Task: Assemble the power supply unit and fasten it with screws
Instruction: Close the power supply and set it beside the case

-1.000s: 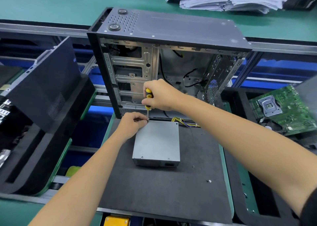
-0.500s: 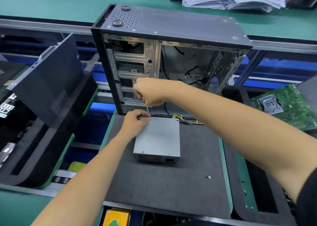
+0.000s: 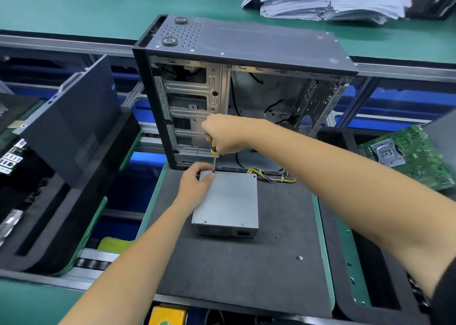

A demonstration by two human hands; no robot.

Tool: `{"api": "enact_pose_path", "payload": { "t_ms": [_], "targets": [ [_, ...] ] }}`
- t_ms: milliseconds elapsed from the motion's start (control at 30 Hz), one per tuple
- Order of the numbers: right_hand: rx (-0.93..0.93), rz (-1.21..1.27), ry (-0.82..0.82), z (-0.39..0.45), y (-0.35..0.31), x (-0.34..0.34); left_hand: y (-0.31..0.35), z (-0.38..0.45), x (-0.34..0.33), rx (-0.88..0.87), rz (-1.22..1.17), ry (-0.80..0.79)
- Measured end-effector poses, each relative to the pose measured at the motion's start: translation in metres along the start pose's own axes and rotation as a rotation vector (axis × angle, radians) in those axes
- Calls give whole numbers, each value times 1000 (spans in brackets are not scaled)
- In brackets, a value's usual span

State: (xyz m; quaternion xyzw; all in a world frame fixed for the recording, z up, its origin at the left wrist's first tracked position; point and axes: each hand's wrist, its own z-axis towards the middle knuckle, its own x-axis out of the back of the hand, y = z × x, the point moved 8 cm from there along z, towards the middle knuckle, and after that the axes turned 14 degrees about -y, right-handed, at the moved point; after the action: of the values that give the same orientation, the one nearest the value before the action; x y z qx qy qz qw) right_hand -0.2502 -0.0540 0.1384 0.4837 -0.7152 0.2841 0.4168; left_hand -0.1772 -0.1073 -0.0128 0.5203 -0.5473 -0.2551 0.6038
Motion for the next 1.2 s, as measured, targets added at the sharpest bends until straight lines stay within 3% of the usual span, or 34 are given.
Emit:
{"api": "enact_pose_path", "payload": {
  "t_ms": [233,400,767,967,1200],
  "targets": [
    [-65,-97,142,5,-7,7,2,-2,-5,-38,47,14],
    [-21,-44,8,4,-7,2,1,-3,-6,-11,77,4],
    [-52,-132,104,7,-11,6,9,-4,-7,-52,167,5],
    [30,-60,12,8,-16,2,12,-3,-8,-81,220,-3],
    [-24,-48,163,8,-10,9,12,-2,-10,-87,249,-20]
  ]
}}
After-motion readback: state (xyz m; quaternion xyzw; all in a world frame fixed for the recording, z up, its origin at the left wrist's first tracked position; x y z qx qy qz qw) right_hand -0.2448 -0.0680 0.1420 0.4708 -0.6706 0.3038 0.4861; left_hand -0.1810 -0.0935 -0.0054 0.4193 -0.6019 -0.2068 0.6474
